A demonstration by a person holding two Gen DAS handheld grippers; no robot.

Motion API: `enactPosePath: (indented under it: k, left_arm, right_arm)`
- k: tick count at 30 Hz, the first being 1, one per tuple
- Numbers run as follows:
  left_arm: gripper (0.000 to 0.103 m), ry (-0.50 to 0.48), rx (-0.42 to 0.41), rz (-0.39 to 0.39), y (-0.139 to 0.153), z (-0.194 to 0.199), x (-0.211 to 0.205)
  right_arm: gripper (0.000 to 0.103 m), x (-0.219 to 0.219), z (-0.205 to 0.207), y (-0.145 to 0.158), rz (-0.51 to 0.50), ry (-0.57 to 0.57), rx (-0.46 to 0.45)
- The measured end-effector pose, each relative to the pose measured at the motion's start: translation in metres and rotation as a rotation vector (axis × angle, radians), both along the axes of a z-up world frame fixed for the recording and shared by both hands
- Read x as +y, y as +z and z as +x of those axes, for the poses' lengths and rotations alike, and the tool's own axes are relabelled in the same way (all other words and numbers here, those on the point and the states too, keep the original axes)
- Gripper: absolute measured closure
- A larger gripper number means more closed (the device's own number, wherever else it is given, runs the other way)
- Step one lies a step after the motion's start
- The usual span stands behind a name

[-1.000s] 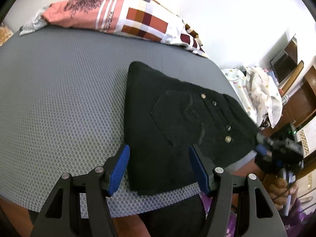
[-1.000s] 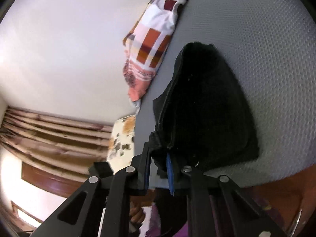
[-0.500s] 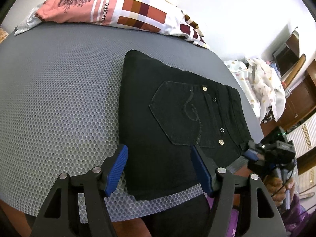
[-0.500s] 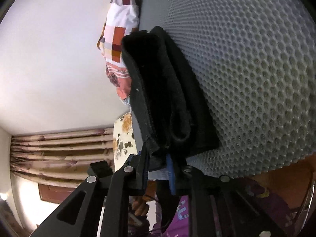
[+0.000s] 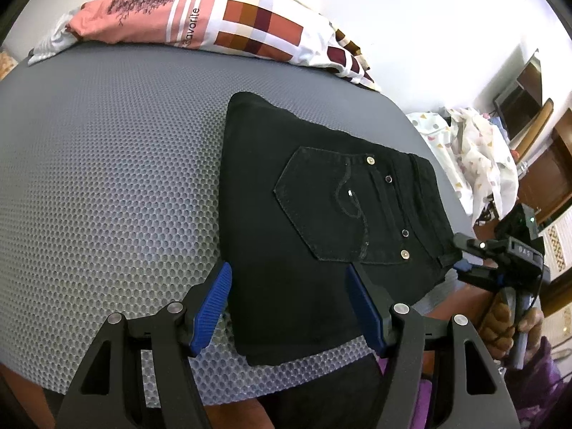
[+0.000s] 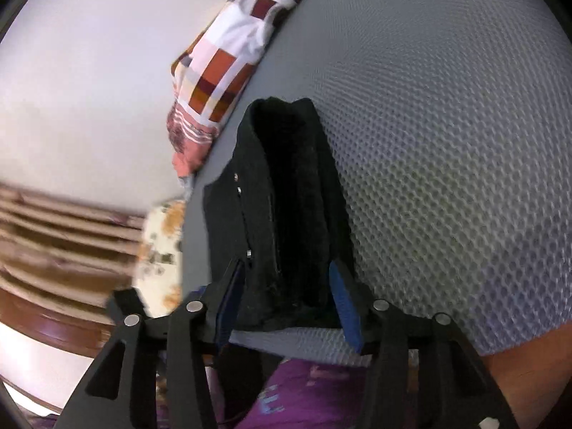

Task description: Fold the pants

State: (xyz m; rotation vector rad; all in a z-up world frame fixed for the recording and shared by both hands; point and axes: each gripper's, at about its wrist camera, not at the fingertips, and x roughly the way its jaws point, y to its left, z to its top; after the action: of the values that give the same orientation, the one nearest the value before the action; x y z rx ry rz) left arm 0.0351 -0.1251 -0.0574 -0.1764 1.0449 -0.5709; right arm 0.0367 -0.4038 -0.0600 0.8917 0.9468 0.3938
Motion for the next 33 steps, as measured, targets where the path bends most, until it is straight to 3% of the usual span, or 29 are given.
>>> enactPosePath:
  k: [1,3,7,8,10,13,15,19,21,24,29,31,33]
  left_arm:
    - [0.036,0.000,0.001,0.002,0.000,0.000,0.000]
    - [0.036,0.004,0.003,0.003,-0.001,-0.001,0.001]
    - [0.036,0.011,-0.001,-0.001,0.001,0.000,0.004]
    - [0.036,0.009,-0.005,0.001,0.001,0.000,0.004]
    - [0.036,0.007,-0.011,0.018,0.000,0.001,0.004]
    - [0.036,0.014,-0.012,0.049,-0.005,0.005,0.004]
    - [0.036,0.029,-0.012,0.059,-0.006,0.006,0.006]
    - [0.036,0.059,-0.032,0.104,-0.006,0.008,0.009]
    - [0.036,0.068,-0.052,0.135,-0.005,0.007,0.010]
    - [0.036,0.073,-0.081,0.183,-0.004,0.007,0.009]
    - [0.030,0.067,-0.124,0.266,-0.005,0.004,0.005]
    - [0.028,0.063,-0.141,0.293,-0.004,0.004,0.002]
    - [0.028,0.058,-0.148,0.309,-0.004,0.005,0.001]
  right_arm:
    - [0.072,0.005,0.001,0.002,-0.043,0.008,-0.003]
    - [0.082,0.006,0.000,0.001,-0.086,0.019,0.004]
    - [0.087,-0.006,-0.014,0.009,-0.050,0.004,-0.024]
    - [0.094,-0.007,-0.017,0.009,-0.062,0.004,-0.026]
    - [0.094,-0.010,-0.020,0.000,-0.075,0.009,-0.015]
    - [0.094,-0.014,-0.018,-0.006,-0.012,-0.011,-0.017]
    - [0.086,-0.007,-0.016,0.004,-0.048,-0.001,-0.038]
    - [0.086,-0.008,-0.018,0.011,-0.033,-0.023,-0.058]
    - [0.077,-0.014,-0.020,0.016,-0.038,-0.051,-0.077]
    - [0.062,-0.015,-0.019,0.022,-0.103,-0.072,-0.078]
    - [0.056,0.001,-0.011,0.024,-0.243,-0.048,-0.076]
    - [0.055,0.006,-0.008,0.020,-0.246,-0.037,-0.072]
    - [0.046,0.009,-0.005,0.015,-0.250,-0.037,-0.063]
